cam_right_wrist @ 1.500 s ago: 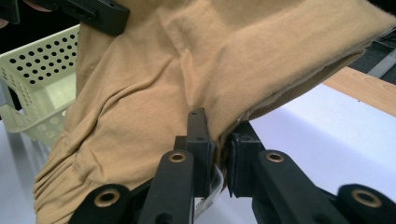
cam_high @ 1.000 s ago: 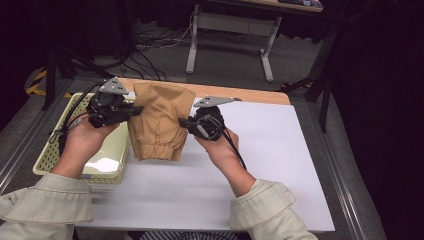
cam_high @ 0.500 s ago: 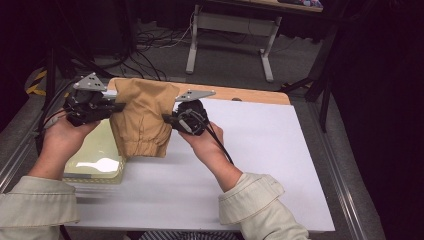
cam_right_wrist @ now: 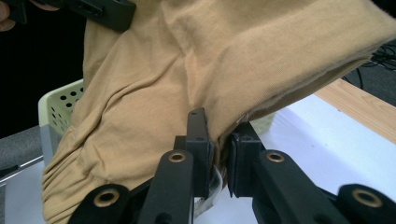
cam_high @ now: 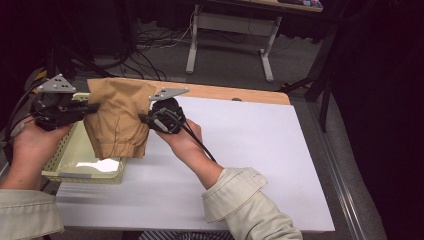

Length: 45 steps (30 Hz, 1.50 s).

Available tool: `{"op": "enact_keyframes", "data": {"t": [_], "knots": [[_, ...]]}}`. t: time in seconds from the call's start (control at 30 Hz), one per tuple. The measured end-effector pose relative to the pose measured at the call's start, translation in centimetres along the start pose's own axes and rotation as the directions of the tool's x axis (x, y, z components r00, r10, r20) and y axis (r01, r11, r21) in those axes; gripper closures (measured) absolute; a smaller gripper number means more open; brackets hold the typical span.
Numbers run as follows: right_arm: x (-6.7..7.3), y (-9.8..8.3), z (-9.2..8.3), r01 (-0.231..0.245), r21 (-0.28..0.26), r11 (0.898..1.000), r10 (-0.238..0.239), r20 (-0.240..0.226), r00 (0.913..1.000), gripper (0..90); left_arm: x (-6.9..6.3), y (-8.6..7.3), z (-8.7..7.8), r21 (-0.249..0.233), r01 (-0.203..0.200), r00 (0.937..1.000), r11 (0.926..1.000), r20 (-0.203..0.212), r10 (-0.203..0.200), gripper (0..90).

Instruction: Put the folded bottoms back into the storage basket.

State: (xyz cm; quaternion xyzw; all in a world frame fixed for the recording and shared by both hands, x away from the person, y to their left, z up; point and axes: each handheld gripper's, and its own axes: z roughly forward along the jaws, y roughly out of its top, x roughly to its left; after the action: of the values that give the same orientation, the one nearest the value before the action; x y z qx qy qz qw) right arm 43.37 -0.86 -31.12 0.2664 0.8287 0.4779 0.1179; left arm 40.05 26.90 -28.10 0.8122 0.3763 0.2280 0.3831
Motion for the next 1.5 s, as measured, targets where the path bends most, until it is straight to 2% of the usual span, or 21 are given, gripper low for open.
{"op": "enact_keyframes", "data": {"t": [0.4, 0.8, 1.23, 1.5], "knots": [[1.7, 1.2, 2.1, 0.024, 0.001, 1.0, -0.024, -0.017, 0.9996, 81.3, 2.0, -1.5, -1.2, -0.008, 0.035, 0.9993, 0.9994, -0.016, -0.035, 82.0], [2.1, 1.5, 3.9, 0.025, 0.005, 1.0, -0.025, -0.024, 0.9994, 81.0, 3.5, -2.3, -1.6, -0.01, 0.042, 0.9988, 0.9991, -0.026, -0.043, 81.9], [2.5, 1.2, 6.2, -0.009, 0.014, 1.0, 0.01, -0.05, 0.9987, 80.7, 5.5, -3.5, -1.3, 0.011, 0.075, 0.9968, 0.9971, -0.029, -0.075, 81.8], [2.6, 0.6, 7.3, -0.029, 0.051, 0.998, 0.032, -0.053, 0.9981, 80.6, 5.8, -4.1, -0.6, 0.046, 0.078, 0.9966, 0.9958, -0.027, -0.077, 81.8]]}}
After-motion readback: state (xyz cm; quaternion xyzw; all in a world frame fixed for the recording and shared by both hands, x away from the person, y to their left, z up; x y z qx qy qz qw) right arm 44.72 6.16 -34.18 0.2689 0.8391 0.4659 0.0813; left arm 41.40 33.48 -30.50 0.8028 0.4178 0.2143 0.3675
